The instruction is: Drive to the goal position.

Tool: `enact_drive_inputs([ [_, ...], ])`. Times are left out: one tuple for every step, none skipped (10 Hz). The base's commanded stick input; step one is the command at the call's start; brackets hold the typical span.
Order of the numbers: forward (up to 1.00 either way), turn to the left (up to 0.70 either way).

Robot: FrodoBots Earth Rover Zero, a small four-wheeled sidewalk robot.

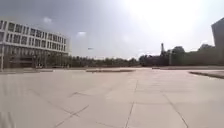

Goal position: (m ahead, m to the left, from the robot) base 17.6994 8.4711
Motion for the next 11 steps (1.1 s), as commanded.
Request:
enact_drive_inputs([
  [0.7, 0.02],
  [0.7, -0.07],
  [0.7, -0.26],
  [0.7, -0.33],
  [0.7, -0.33],
  [0.7, -0.33],
  [0.7, -0.33],
  [0.7, -0.33],
  [0.7, -0.33],
  [0.7, -0.33],
  [0.7, -0.33],
])
